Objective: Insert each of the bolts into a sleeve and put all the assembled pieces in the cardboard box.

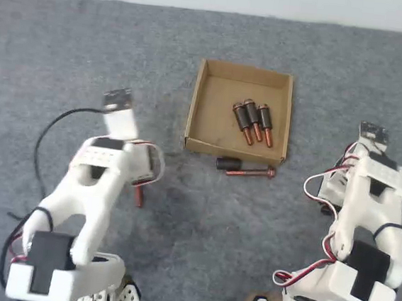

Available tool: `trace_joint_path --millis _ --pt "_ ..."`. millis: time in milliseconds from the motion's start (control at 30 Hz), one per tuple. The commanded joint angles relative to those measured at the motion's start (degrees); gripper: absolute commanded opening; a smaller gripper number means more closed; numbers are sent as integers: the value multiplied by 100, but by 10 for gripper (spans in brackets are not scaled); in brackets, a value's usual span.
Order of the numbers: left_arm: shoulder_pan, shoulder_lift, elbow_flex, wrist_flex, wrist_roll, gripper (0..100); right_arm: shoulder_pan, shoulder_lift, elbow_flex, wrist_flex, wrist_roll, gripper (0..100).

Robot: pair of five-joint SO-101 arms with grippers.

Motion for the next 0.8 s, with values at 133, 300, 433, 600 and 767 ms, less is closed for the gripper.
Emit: trace_joint_path --millis 133,300,433,600,767 --pt "-651 -387 136 -527 -484 12 -391 -549 -1055 505 114 31" --pt "-651 -387 136 -527 -484 12 -1042 -541 -1345 470 114 31" --pt "-651 -387 136 -527 -484 12 -1473 -593 -1345 -127 114 31" --pt "-668 -387 136 -527 -484 12 -1736 -576 -1345 -1007 114 31" --pt "-668 -387 136 -527 -484 12 -2079 -532 -1327 -1851 114 31"
